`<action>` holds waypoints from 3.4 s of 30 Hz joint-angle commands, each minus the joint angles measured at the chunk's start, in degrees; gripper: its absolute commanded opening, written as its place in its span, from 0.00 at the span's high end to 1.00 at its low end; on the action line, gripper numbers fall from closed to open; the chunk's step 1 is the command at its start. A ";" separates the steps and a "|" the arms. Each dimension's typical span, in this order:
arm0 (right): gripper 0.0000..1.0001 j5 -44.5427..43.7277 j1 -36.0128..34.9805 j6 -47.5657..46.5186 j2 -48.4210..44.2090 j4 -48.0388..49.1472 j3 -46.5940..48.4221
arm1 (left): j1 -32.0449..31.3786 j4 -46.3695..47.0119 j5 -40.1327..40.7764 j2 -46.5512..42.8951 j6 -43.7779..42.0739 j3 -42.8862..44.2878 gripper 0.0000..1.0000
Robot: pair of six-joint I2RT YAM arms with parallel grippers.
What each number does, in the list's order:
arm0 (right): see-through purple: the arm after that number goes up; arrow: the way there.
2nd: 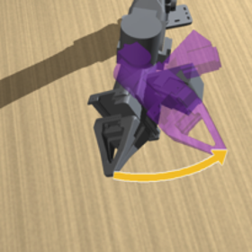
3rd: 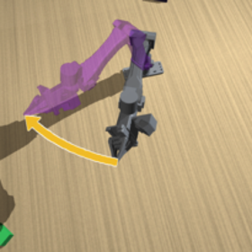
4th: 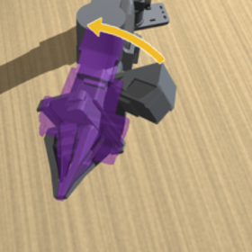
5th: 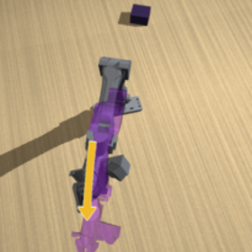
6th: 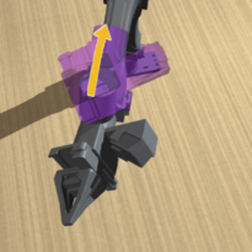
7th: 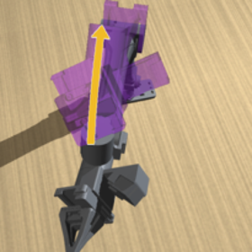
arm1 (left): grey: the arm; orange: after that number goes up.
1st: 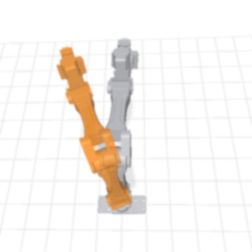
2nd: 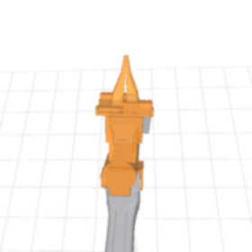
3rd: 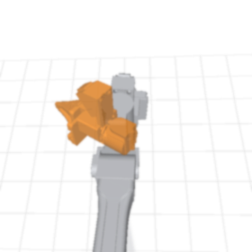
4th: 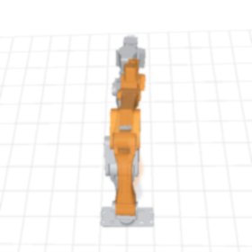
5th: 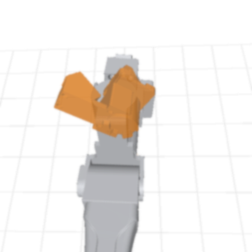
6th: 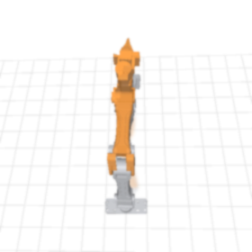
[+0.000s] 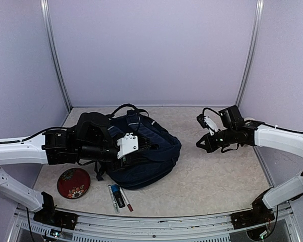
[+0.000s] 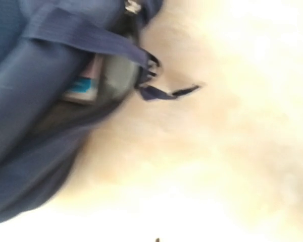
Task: Pack the student bag
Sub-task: Pick up the largest pocket of the bag from the student bag, then adjust the student bag at the center of the board.
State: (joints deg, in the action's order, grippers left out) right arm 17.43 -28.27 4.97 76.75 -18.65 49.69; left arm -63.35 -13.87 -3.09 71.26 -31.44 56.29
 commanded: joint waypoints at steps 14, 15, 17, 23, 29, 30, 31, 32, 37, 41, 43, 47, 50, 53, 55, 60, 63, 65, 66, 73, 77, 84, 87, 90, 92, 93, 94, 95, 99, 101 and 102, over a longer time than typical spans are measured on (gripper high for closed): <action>0.84 7.44 -19.96 7.81 -15.14 27.22 -16.13 | 0.33 8.12 2.08 3.47 8.58 6.79 1.00; 0.82 6.13 -20.24 8.27 -14.76 27.84 -16.51 | 0.27 8.22 2.01 3.63 8.53 6.78 1.00; 0.81 2.90 -20.58 8.98 -13.40 28.27 -16.49 | 0.16 8.31 1.82 3.87 8.62 6.90 1.00; 0.75 1.87 -20.98 11.50 -8.94 32.95 -15.85 | 0.08 7.90 1.60 3.88 8.10 7.03 1.00; 0.72 -2.07 -21.81 12.31 -5.55 33.18 -15.07 | -0.08 7.80 1.25 3.93 7.84 6.95 1.00; 0.72 -2.83 -21.85 12.26 -5.44 33.26 -14.84 | -0.10 7.87 1.18 4.06 7.88 6.96 1.00; 0.74 -3.56 -21.91 12.30 -5.53 33.81 -14.87 | -0.17 7.89 0.85 4.06 7.76 6.92 1.00; 0.77 -4.01 -21.96 12.47 -5.62 34.81 -15.13 | -0.26 7.94 0.62 4.13 7.73 6.98 1.00; 0.92 -6.69 -22.06 12.98 -5.52 36.30 -15.24 | -0.37 8.26 0.81 4.40 7.23 6.99 1.00; 1.00 -7.58 -22.04 12.27 -6.49 35.41 -15.20 | -0.45 8.22 0.49 4.13 7.23 6.78 1.00; 1.00 -8.07 -22.00 12.12 -7.07 34.58 -15.38 | -0.40 8.33 0.53 3.93 7.18 6.67 1.00; 1.00 -10.24 -20.85 11.92 -7.76 29.88 -15.14 | -0.28 8.35 0.37 3.09 7.04 6.42 1.00; 1.00 -11.23 -17.43 11.62 -8.19 24.13 -14.82 | -0.21 8.29 -0.95 1.92 6.28 5.95 1.00; 1.00 -10.83 -12.45 11.29 -10.22 20.68 -15.95 | -0.31 8.20 -3.61 0.16 4.67 4.98 1.00; 1.00 -8.53 -8.64 10.39 -11.33 20.05 -17.58 | -0.62 9.31 -5.60 -1.03 3.83 3.86 1.00; 1.00 -5.69 -6.36 7.01 -12.49 19.07 -17.80 | -1.97 13.09 -9.99 -1.56 2.65 2.27 1.00; 1.00 -5.42 -6.36 4.91 -13.64 15.77 -15.23 | -2.27 15.70 -13.93 1.20 1.61 3.40 1.00; 1.00 -5.20 -6.27 3.83 -14.86 13.82 -13.74 | -2.33 17.26 -17.81 3.55 0.50 5.94 1.00; 1.00 -5.07 -6.20 3.55 -15.65 12.80 -12.93 | -2.31 18.58 -19.27 4.57 0.16 7.20 1.00; 1.00 -8.93 -4.03 -1.29 -21.55 1.24 -0.49 | 4.27 28.36 -32.68 5.16 9.29 12.31 1.00; 1.00 -10.76 -3.98 -6.49 -21.85 -2.53 5.62 | 7.84 29.10 -33.53 3.75 12.67 8.64 1.00; 1.00 -5.49 -4.35 -9.12 -18.46 -2.18 4.83 | 9.73 21.62 -25.15 0.36 16.96 -0.44 0.87; 1.00 -3.10 -4.66 -9.25 -16.68 -0.07 4.86 | 9.02 14.59 -20.10 -0.16 14.83 -1.07 0.58; 1.00 -0.49 -5.34 -8.49 -14.27 1.85 5.72 | 5.34 7.64 -11.53 2.25 13.41 2.35 0.31; 1.00 0.16 -6.78 -8.48 -12.65 3.15 5.97 | 2.30 4.42 -6.51 3.74 13.35 5.25 0.16; 1.00 0.01 -7.60 -8.40 -12.05 3.97 5.95 | 0.96 3.74 -5.44 4.05 13.68 6.56 0.10; 1.00 0.32 -8.28 -8.09 -11.44 4.90 5.90 | -0.22 3.55 -5.16 4.20 13.89 7.84 0.06; 1.00 0.90 -8.87 -7.61 -10.92 5.83 5.90 | -1.39 3.85 -5.09 4.23 14.14 9.02 0.02; 1.00 1.96 -12.49 -5.00 -9.11 9.94 5.90 | -4.91 6.12 -4.47 4.26 14.61 12.96 0.01; 1.00 1.73 -14.28 -3.48 -8.24 12.22 5.69 | -6.46 7.79 -2.82 5.07 14.97 14.03 0.01; 1.00 1.72 -14.95 -2.47 -7.80 13.47 5.42 | -7.14 8.18 -1.67 6.04 15.36 14.49 0.01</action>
State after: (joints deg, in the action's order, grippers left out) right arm 16.38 -39.38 -1.43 67.92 -18.35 54.43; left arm -68.25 -8.21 -9.54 75.83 -17.02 67.53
